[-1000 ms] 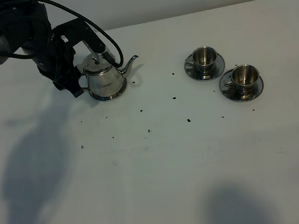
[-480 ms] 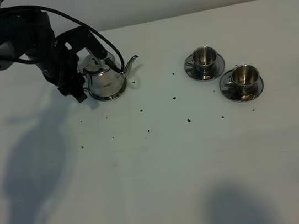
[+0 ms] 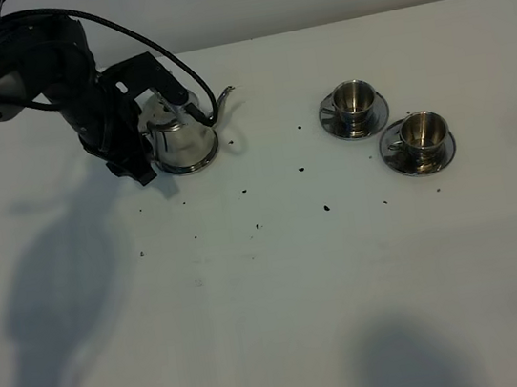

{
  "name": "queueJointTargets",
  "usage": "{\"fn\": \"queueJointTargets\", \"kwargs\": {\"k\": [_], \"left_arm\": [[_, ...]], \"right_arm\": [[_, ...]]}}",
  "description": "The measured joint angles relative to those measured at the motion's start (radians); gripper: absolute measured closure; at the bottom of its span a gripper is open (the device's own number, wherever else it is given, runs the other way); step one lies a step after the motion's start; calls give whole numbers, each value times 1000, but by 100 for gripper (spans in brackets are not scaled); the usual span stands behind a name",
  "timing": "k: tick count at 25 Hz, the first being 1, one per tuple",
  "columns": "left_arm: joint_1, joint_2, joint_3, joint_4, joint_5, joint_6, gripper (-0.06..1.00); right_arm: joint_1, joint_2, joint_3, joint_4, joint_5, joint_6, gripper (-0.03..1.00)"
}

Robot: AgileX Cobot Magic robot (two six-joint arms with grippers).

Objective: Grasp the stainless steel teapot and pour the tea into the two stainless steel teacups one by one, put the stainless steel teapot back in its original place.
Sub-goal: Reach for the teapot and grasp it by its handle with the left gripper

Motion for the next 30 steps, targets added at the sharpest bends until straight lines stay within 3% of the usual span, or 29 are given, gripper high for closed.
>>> {"fn": "queueJointTargets", "kwargs": {"k": [7, 19, 30], "left_arm": [[0, 0, 0, -18, 64, -16, 46], [1, -72, -8, 25, 108, -150, 46], [1, -111, -13, 9, 185, -176, 46]], "right_arm": [[0, 0, 0, 0, 0, 0, 52], [0, 0, 0, 0, 0, 0, 52], [0, 0, 0, 0, 0, 0, 52]]}}
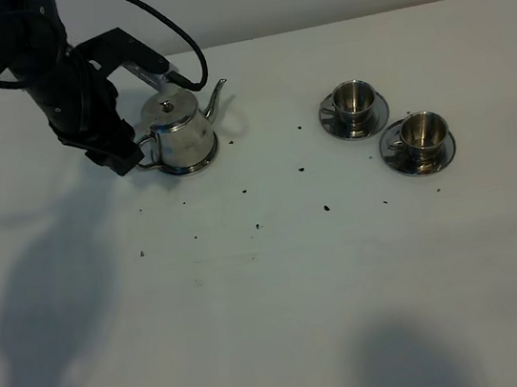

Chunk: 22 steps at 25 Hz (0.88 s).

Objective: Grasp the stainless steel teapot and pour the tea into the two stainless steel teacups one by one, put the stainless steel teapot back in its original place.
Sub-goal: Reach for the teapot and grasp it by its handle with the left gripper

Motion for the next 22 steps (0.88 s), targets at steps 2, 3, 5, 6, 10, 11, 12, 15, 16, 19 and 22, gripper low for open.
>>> {"fn": "queueJointTargets", "kwargs": {"k": [2, 3, 5, 6, 10, 11, 12, 15, 16, 19, 22], "left_arm": [[0, 2, -27, -2, 22, -32, 46], [0, 5, -50, -2, 41, -50, 46], [0, 16, -107, -1, 95, -75, 46], [0, 27, -142, -1, 103, -82, 46], [-1, 76, -246, -3, 104, -107, 46], [-1, 87, -255, -3, 104, -107, 46], [-3, 100, -261, -3, 104, -107, 46], [-4, 129, -263, -9, 104, -104, 46], [-4, 135, -263, -26, 104, -97, 46], [-6, 138, -263, -46, 104, -76, 46], [-7, 143, -263, -47, 104, -69, 46]], "right_arm": [[0, 0, 0, 0, 0, 0, 52], [0, 0, 0, 0, 0, 0, 52], [0, 0, 0, 0, 0, 0, 52], [0, 0, 0, 0, 0, 0, 52], [0, 0, 0, 0, 0, 0, 52], [0, 0, 0, 0, 0, 0, 52], [0, 0, 0, 0, 0, 0, 52], [0, 0, 0, 0, 0, 0, 52], [0, 0, 0, 0, 0, 0, 52], [0, 0, 0, 0, 0, 0, 52], [0, 0, 0, 0, 0, 0, 52]]}}
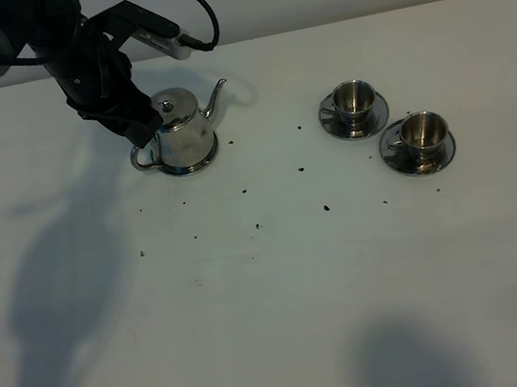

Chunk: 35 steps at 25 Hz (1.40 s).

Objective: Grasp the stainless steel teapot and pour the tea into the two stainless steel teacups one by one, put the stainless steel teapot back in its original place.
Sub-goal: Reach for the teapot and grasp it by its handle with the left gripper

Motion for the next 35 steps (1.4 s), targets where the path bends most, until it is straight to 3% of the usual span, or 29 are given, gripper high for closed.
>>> {"fn": "queueJointTargets", "kwargs": {"k": [35], "left_arm": [[0, 83, -31, -1, -25, 12, 46]], "right_arm": [[0, 0, 0, 0, 0, 0, 52]]}}
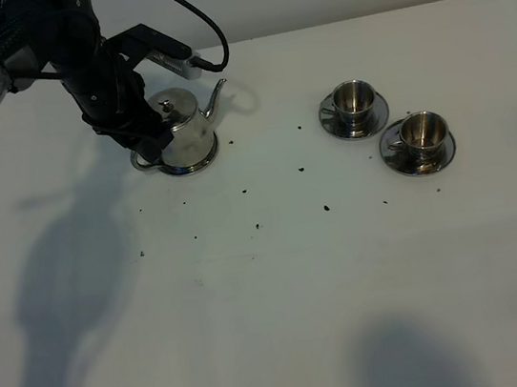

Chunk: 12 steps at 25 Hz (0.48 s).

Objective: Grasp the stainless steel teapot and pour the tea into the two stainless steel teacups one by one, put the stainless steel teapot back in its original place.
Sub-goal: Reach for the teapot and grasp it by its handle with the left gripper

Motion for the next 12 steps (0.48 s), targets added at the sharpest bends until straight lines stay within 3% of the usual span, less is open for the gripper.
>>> {"fn": "queueJointTargets", "kwargs": {"k": [12], "left_arm": [[0, 0, 0, -29, -31, -3, 46]], "right_arm": [[0, 0, 0, 0, 0, 0, 52]]}}
